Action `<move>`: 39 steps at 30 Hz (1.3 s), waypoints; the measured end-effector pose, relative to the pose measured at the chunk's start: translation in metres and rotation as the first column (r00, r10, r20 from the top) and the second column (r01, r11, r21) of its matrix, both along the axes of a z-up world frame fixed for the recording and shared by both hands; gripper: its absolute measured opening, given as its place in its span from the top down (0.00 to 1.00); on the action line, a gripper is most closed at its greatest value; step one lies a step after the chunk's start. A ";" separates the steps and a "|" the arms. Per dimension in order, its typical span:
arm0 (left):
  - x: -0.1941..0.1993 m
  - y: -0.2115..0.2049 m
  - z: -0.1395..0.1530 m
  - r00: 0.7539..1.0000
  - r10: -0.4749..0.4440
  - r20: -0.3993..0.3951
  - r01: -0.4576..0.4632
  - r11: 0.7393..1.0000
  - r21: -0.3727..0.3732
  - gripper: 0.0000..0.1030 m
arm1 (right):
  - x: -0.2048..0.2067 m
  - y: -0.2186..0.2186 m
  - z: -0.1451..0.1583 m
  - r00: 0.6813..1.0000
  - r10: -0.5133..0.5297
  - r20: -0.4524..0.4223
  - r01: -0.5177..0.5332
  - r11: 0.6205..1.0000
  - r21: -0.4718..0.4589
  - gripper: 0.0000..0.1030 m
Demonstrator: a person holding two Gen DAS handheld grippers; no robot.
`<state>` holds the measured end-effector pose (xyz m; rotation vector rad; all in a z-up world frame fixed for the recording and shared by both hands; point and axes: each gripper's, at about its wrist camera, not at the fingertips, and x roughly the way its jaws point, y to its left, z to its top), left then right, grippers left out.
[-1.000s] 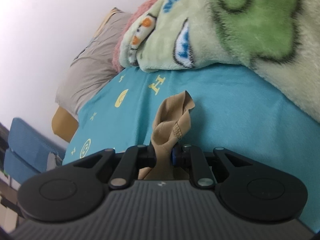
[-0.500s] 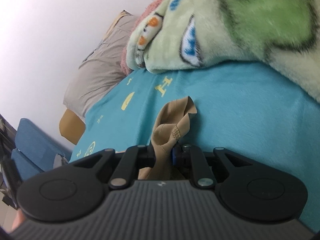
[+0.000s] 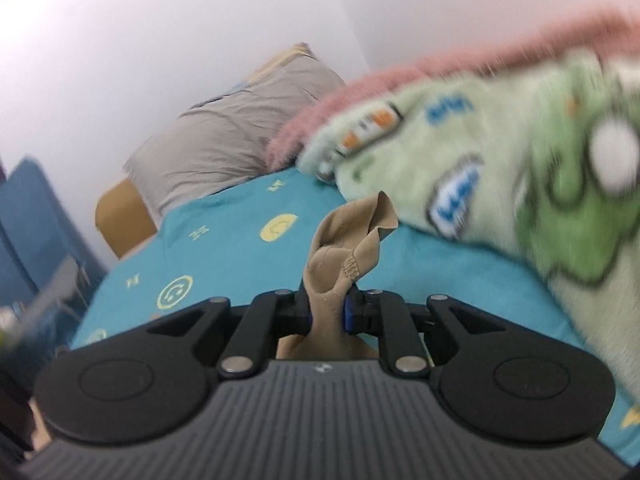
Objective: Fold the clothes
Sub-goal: 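Grasp the T-shirt side with the right gripper and fold it over the middle, then open the right gripper and release the folded side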
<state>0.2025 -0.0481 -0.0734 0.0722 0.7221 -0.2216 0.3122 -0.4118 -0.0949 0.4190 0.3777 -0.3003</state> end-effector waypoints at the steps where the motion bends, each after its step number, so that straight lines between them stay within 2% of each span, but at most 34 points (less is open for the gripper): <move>1: -0.021 0.016 0.002 0.999 0.035 -0.013 -0.036 0.998 -0.048 0.21 | 0.001 0.012 0.009 1.000 0.015 -0.007 -0.015 0.998 -0.053 0.84; 2: -0.037 0.031 0.004 0.998 0.060 -0.008 -0.060 0.994 -0.087 0.20 | 0.003 0.025 0.017 0.999 0.029 -0.015 -0.030 0.993 -0.110 0.84; 5: -0.051 0.056 0.004 0.994 0.106 0.003 -0.105 0.987 -0.123 0.20 | 0.006 0.071 0.042 0.996 0.088 -0.032 -0.093 0.962 -0.256 0.84; 7: -0.045 0.067 0.005 0.993 0.120 0.004 -0.118 0.981 -0.156 0.21 | 0.012 0.103 0.054 0.991 0.125 -0.048 -0.134 0.939 -0.316 0.84; 10: -0.037 0.082 0.010 0.988 0.140 0.065 -0.128 0.978 -0.163 0.21 | 0.025 0.155 0.058 0.982 0.169 -0.083 -0.187 0.909 -0.371 0.84; 14: -0.036 0.104 0.002 0.977 0.178 0.114 -0.145 0.957 -0.253 0.21 | 0.047 0.224 0.038 0.960 0.239 -0.147 -0.279 0.868 -0.411 0.84; 18: -0.033 0.122 -0.009 0.978 0.191 0.080 -0.162 0.946 -0.281 0.21 | 0.067 0.285 -0.001 0.923 0.312 -0.225 -0.382 0.807 -0.450 0.84; 21: -0.026 0.132 -0.016 0.976 0.214 0.048 -0.191 0.937 -0.291 0.21 | 0.076 0.305 -0.022 0.892 0.352 -0.283 -0.446 0.785 -0.430 0.83; 22: -0.024 0.133 -0.019 0.976 0.216 0.035 -0.197 0.935 -0.294 0.21 | 0.077 0.306 -0.024 0.880 0.372 -0.295 -0.468 0.786 -0.404 0.75; 23: -0.022 0.135 -0.021 0.976 0.216 0.021 -0.200 0.934 -0.296 0.21 | 0.079 0.306 -0.025 0.867 0.393 -0.307 -0.490 0.787 -0.375 0.52; 24: -0.020 0.136 -0.024 0.977 0.214 0.010 -0.201 0.933 -0.298 0.21 | 0.077 0.305 -0.022 0.859 0.411 -0.306 -0.501 0.797 -0.336 0.36; 25: -0.019 0.136 -0.025 0.978 0.211 0.001 -0.201 0.932 -0.301 0.21 | 0.074 0.302 -0.019 0.852 0.428 -0.302 -0.510 0.808 -0.293 0.11; 28: -0.019 0.131 -0.028 0.981 0.192 -0.008 -0.186 0.937 -0.295 0.21 | 0.045 0.289 0.012 0.854 0.473 -0.215 -0.513 0.832 -0.210 0.08; 31: -0.023 0.122 -0.027 0.985 0.172 0.001 -0.165 0.947 -0.274 0.21 | -0.003 0.270 0.050 0.867 0.473 -0.157 -0.496 0.850 -0.176 0.08; 36: -0.033 0.108 -0.022 0.991 0.136 0.004 -0.130 0.956 -0.265 0.21 | -0.126 0.230 0.103 0.885 0.460 -0.076 -0.466 0.875 -0.133 0.08; 39: -0.045 0.095 -0.017 0.995 0.102 0.006 -0.097 0.964 -0.246 0.21 | -0.200 0.206 0.122 0.912 0.407 -0.053 -0.410 0.903 -0.130 0.08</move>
